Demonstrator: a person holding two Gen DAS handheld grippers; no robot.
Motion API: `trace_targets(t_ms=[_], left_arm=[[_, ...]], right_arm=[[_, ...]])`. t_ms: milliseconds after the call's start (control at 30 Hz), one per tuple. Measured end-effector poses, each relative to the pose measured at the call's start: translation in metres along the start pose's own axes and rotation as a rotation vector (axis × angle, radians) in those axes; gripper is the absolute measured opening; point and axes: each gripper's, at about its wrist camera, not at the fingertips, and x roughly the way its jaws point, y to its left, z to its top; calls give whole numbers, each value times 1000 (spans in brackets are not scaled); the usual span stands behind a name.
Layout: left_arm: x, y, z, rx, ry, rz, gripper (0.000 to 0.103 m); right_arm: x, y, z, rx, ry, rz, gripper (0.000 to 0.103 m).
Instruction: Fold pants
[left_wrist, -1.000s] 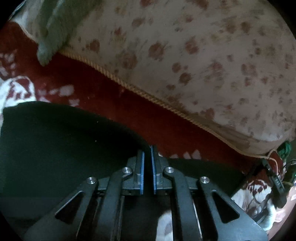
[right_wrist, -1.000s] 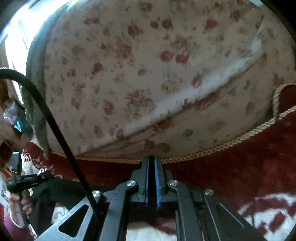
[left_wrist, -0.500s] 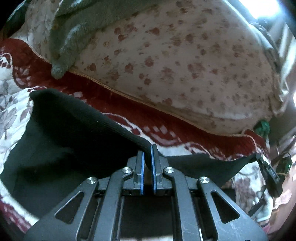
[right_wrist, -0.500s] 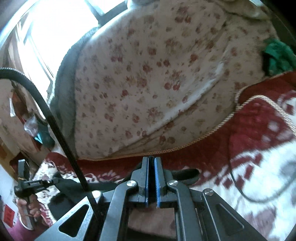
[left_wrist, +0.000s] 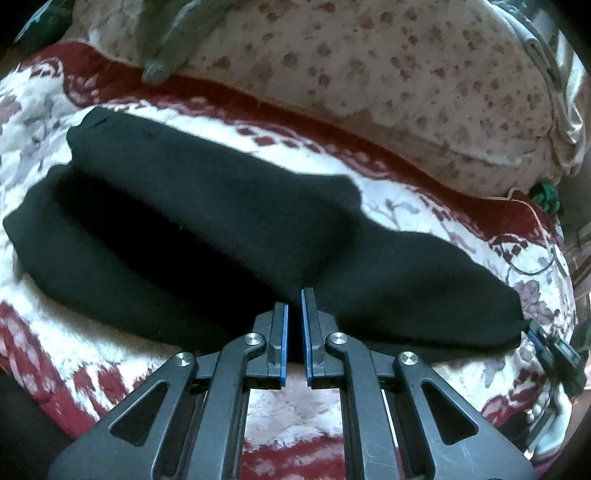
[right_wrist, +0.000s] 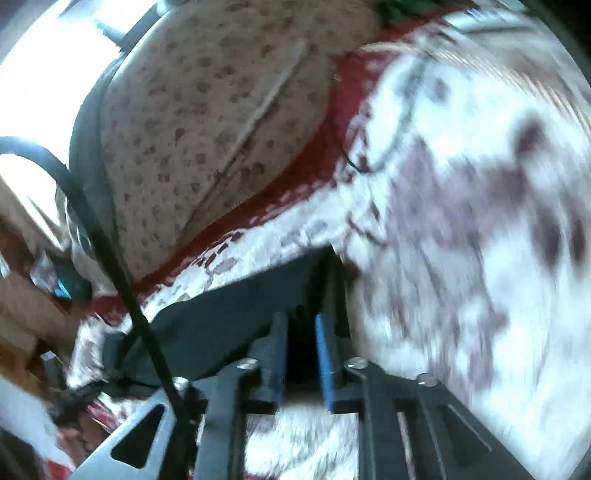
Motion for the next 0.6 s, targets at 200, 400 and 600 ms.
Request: trace_targets(t_ms=[200, 400, 600], left_arm=[[-3, -6, -2, 19, -33, 27, 5], [2, -3, -4, -9, -25, 37, 5], [-9, -8, -4, -3, -51, 32, 5]], right_arm=[[-3, -10, -15, 147, 1, 128, 50], [20, -5, -13, 156, 8, 147, 36], [21, 10, -9, 31, -33, 120, 8]])
